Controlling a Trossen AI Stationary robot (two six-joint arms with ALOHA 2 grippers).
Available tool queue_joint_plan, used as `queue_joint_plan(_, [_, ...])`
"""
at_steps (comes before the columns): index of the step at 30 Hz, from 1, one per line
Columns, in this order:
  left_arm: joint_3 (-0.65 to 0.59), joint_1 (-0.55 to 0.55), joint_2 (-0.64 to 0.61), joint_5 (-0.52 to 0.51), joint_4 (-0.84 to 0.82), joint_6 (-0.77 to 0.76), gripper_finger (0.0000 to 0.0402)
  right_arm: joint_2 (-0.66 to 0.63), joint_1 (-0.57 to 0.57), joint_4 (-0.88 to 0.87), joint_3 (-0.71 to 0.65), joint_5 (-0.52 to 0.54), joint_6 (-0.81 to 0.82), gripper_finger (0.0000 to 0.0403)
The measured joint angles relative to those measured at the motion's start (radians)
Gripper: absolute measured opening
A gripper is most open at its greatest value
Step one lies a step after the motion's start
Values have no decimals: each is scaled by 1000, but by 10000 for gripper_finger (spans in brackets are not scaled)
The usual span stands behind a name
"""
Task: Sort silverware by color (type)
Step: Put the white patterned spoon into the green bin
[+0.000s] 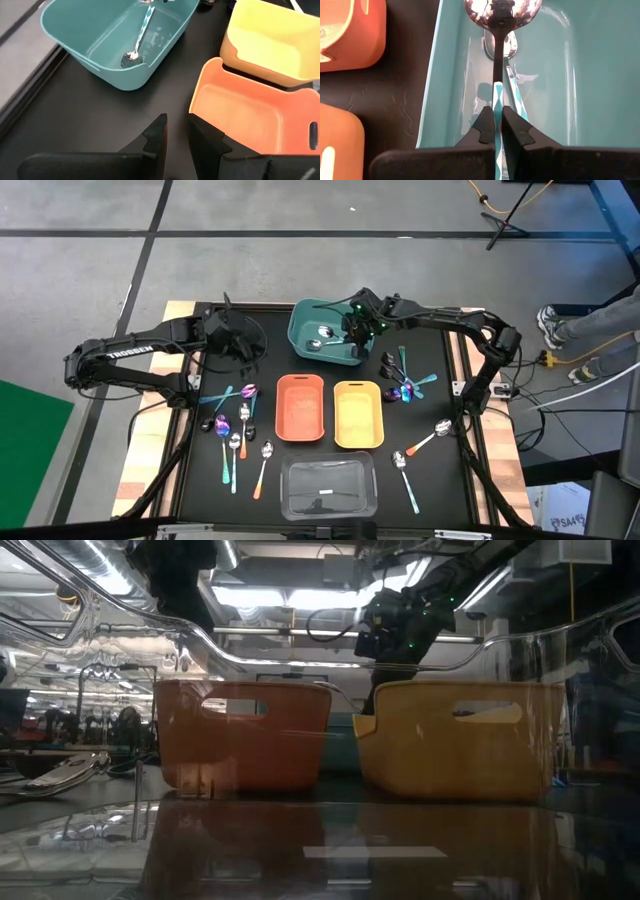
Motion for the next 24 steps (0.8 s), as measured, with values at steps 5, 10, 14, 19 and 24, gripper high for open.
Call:
queue_joint_plan(5, [0, 0, 0, 0, -45, -93, 69, 13, 0, -12, 0, 1, 1, 1])
queue_joint_plan(10, [0, -22, 0, -2, -94, -185, 69, 61, 0, -14, 0, 9, 1, 1])
queue_joint_plan(14, [0, -65, 0, -4, -110, -218, 69, 81, 0, 4, 0, 11, 1, 1])
queue_joint_plan(19, [0, -114, 0, -7, -110, -275, 69, 97, 0, 12, 0, 11, 1, 1])
queue_joint_plan(24, [0, -159, 2, -16, -110, -303, 69, 134, 0, 11, 0, 13, 2, 1])
